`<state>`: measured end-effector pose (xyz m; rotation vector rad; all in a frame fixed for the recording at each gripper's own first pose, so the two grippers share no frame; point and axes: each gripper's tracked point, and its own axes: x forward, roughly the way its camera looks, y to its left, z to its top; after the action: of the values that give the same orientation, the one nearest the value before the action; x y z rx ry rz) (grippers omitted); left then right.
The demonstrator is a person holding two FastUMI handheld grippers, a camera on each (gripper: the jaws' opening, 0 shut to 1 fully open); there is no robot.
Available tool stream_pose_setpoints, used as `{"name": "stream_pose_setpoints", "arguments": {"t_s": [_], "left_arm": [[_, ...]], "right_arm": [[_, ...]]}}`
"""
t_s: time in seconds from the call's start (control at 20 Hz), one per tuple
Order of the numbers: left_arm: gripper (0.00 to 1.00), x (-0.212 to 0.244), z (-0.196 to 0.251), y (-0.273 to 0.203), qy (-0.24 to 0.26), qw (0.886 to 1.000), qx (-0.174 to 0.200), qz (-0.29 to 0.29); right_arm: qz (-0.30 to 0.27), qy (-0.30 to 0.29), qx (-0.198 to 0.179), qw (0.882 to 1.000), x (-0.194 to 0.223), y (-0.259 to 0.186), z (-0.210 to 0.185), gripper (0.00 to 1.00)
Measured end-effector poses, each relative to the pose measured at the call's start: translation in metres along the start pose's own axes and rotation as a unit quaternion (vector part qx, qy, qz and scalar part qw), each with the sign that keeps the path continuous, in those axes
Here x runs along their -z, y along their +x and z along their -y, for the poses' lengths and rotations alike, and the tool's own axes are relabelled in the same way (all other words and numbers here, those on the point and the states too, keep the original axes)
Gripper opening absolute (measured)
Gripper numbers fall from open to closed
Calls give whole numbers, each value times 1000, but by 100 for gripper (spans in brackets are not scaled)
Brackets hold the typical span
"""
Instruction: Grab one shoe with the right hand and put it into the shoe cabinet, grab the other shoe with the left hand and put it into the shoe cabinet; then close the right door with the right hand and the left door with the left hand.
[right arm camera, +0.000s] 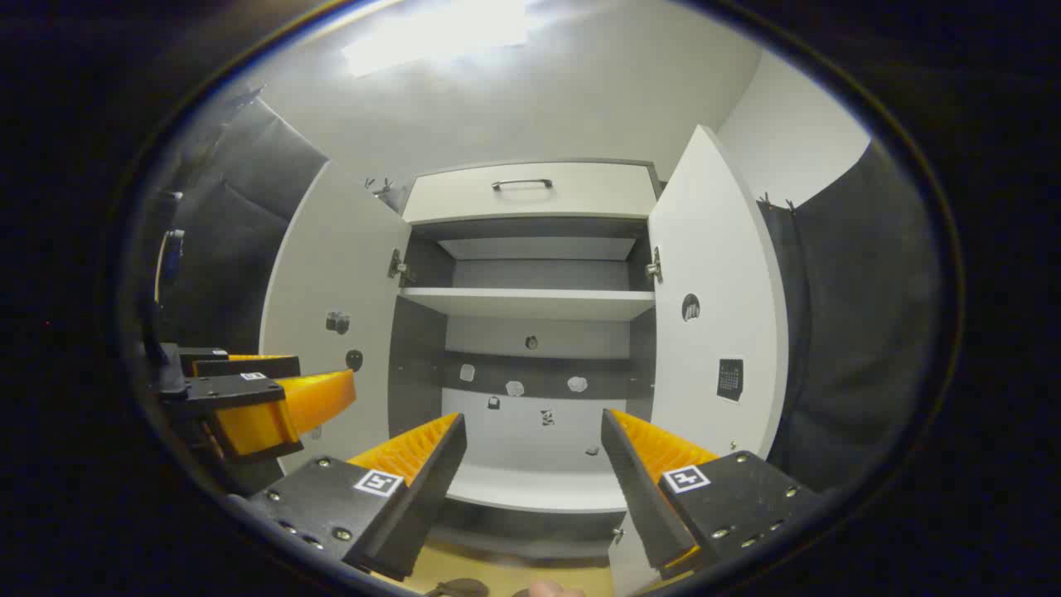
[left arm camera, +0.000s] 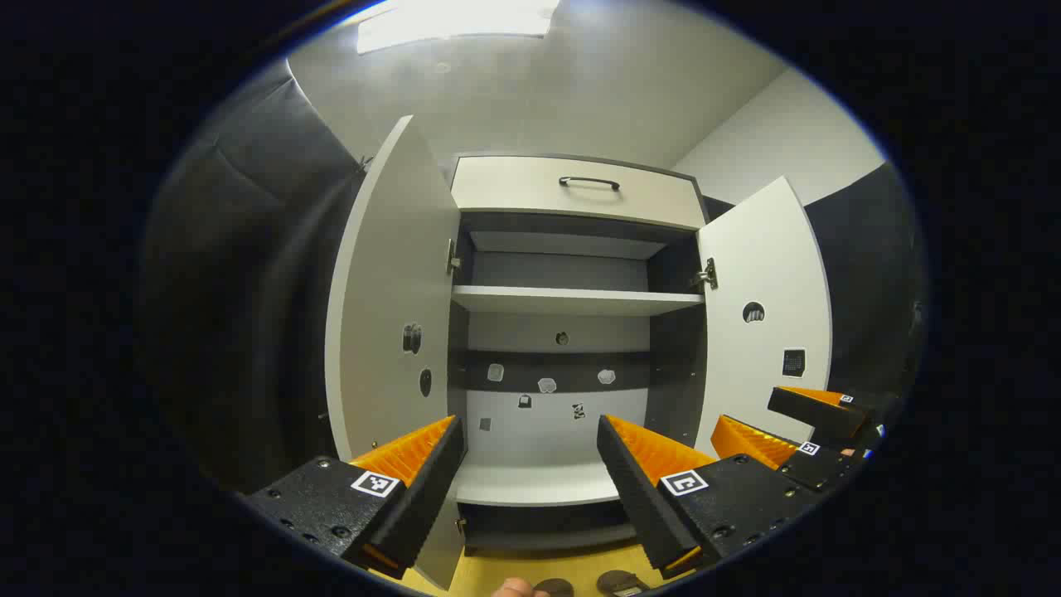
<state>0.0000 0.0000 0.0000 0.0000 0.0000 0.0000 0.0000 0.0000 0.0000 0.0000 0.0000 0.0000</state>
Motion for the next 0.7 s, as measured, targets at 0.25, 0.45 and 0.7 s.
{"name": "stream_pose_setpoints", "arguments": {"t_s": [0.25, 0.45, 0.7], "left_arm": [[99, -5, -8, -4, 3, 1000, -10, 7], [98, -10, -14, -5, 10, 1000, -20, 14], [97, -8, -19, -4, 10, 1000, -22, 12]], "right_arm": [[6, -4, -4, 1000, -3, 0, -2, 98], [3, -4, -2, 1000, 1, 2, -1, 98], [-2, -7, -2, 1000, 7, 4, -7, 98]]}}
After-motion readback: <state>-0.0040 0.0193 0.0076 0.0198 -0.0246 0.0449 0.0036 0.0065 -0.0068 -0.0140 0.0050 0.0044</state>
